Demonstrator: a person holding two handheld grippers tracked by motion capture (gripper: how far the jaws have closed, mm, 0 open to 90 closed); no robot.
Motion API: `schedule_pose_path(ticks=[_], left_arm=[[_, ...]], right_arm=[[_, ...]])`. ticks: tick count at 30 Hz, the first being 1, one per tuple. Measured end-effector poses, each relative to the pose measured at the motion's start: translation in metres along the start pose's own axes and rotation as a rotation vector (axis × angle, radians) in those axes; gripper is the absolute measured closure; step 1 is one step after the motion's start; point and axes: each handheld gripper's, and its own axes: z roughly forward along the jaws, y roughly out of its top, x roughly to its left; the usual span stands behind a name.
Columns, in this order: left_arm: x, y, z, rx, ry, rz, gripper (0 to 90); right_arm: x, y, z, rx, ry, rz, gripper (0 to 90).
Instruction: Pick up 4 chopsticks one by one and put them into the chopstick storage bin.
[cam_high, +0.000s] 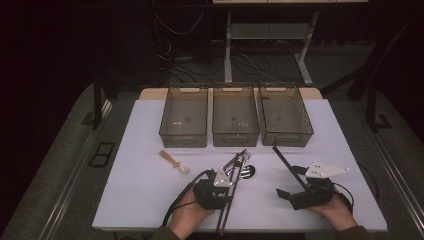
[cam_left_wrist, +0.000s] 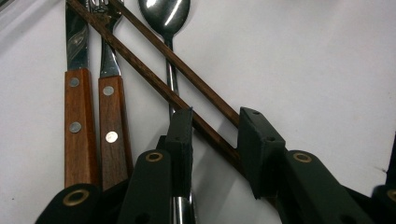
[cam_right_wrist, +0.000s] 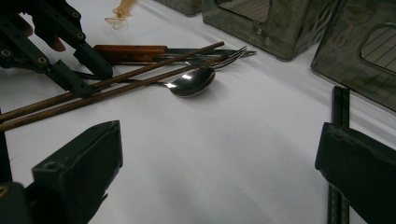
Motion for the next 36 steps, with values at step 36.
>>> schedule_pose_path(ticks=[36], left_arm=[[-0.011,-0.018,-0.015,0.014,0.007,-0.032,66.8]], right_arm=[[0.001,0.000,0.001,0.003,0.005,0.001,1.0]])
